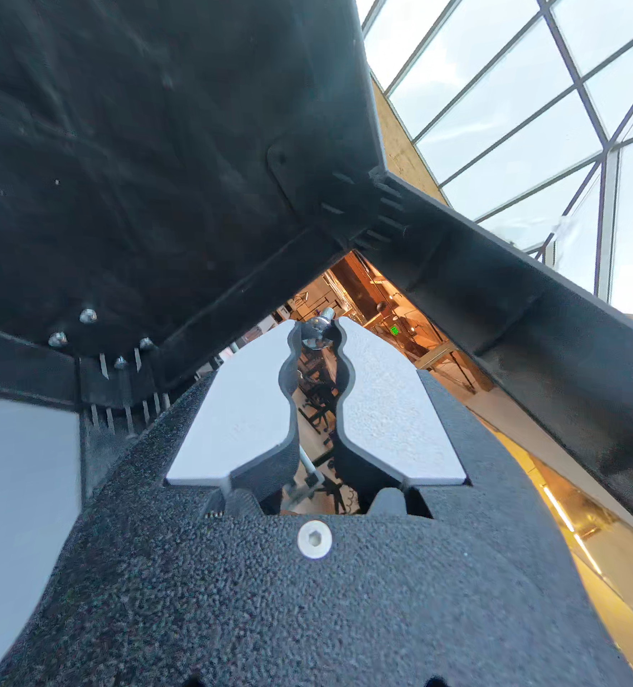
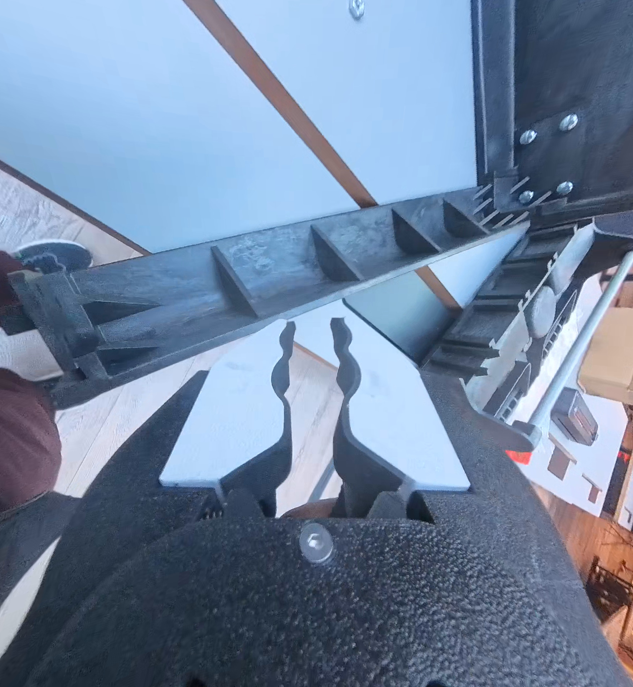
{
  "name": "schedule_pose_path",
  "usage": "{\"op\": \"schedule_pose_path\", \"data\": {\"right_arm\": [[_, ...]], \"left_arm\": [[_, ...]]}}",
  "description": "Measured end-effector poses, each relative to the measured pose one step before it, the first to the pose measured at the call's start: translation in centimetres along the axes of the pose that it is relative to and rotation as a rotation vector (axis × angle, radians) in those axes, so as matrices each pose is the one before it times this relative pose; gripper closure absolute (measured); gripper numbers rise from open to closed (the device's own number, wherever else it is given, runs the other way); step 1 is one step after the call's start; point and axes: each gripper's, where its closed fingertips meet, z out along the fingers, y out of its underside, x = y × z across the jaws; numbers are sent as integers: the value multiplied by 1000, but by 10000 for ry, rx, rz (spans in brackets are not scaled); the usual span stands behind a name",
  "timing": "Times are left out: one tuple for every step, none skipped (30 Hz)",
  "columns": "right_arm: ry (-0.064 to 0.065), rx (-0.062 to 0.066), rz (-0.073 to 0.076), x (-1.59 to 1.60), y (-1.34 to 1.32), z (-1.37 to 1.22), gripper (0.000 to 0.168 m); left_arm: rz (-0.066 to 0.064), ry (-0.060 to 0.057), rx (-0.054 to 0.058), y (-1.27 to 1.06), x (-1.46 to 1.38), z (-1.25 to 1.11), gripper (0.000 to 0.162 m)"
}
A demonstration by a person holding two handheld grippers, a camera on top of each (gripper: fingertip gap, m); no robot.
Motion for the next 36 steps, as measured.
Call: {"op": "schedule_pose_path", "data": {"right_arm": [[-8, 238, 1, 86, 12, -275, 144], [-19, 230, -31, -9, 118, -281, 144], [-19, 221, -54, -66, 224, -307, 143], [-37, 208, -54, -117, 323, -353, 143], [-55, 190, -44, -135, 379, -415, 143], [-34, 189, -38, -97, 397, -495, 143], [-8, 198, -32, -53, 377, -613, 142], [-13, 184, -30, -55, 391, -720, 142], [-7, 167, -40, -63, 417, -856, 142], [13, 178, -43, -50, 424, -1008, 142], [20, 172, -22, -52, 460, -1095, 142], [33, 152, 21, -3, 505, -1128, 142], [70, 153, 53, 137, 486, -1108, 141], [144, 176, 39, 392, 351, -1043, 140], [263, 225, -19, 746, 99, -936, 138], [366, 260, -103, 1098, -183, -791, 135], [392, 260, -159, 1348, -421, -597, 131], [422, 275, -167, 1573, -654, -416, 127], [441, 323, -167, 1721, -879, -297, 123], [412, 356, -173, 1692, -1003, -194, 119], [327, 345, -168, 1479, -966, -84, 117], [167, 295, -128, 1073, -754, 58, 115], [-75, 217, -57, 437, -427, 206, 113], [-338, 125, 38, -290, -32, 338, 113], [-443, 57, 170, -789, 301, 427, 112], [-395, 45, 332, -922, 388, 419, 109], [-322, 83, 443, -786, 154, 287, 105], [-104, 240, 398, -341, -409, 50, 100], [193, 402, 194, 240, -956, -140, 98], [428, 415, -58, 742, -1186, -134, 97], [524, 323, -264, 1092, -1198, 76, 93], [499, 219, -439, 1252, -1084, 365, 90], [454, 159, -601, 1300, -942, 615, 86], [431, 129, -708, 1278, -777, 800, 80], [434, 63, -714, 1254, -547, 913, 74], [427, 20, -617, 1150, -360, 888, 68]], "left_arm": [[-148, -60, 28, 637, 190, -748, 146], [-118, -58, 24, 722, 195, -785, 146], [-128, -88, 8, 786, 117, -844, 146], [-97, -186, 49, 747, 15, -927, 146], [4, -219, 89, 687, 14, -1023, 146], [54, -220, 94, 653, 56, -1052, 146], [88, -241, 115, 617, 70, -1097, 146], [125, -222, 116, 613, 144, -1088, 146], [144, -227, 99, 623, 174, -1076, 146], [145, -208, 99, 618, 216, -1039, 146], [138, -170, 98, 622, 256, -976, 146], [72, -173, 99, 615, 208, -836, 146], [-60, -160, 96, 623, 170, -693, 146], [-128, -116, 77, 641, 176, -511, 146], [-107, -79, 50, 643, 166, -336, 146], [-62, -80, 47, 601, 145, -206, 146], [-75, -12, 53, 487, 216, -101, 146], [-112, 111, 92, 333, 376, -24, 146], [-99, 146, 106, 207, 395, 39, 146], [-78, 64, 19, 229, 234, 81, 146], [-48, 73, -18, 206, 209, 99, 146], [-19, 109, 19, 74, 207, 29, 146], [38, 127, 31, -48, 208, -50, 146], [92, 108, -2, -82, 121, -111, 146], [100, 124, -8, -142, 106, -198, 146], [69, 151, 16, -226, 90, -292, 146], [69, 108, -4, -247, 31, -384, 146], [155, 26, -42, -233, -71, -459, 146], [198, -11, -76, -212, -109, -525, 146], [178, -59, -78, -221, -190, -552, 146], [132, -82, -75, -238, -241, -567, 146], [111, -64, -63, -261, -233, -560, 146], [119, -27, -49, -277, -219, -520, 146], [102, -18, -64, -235, -282, -451, 146], [85, -34, -79, -186, -375, -375, 146], [57, -42, -60, -179, -422, -317, 146]]}}
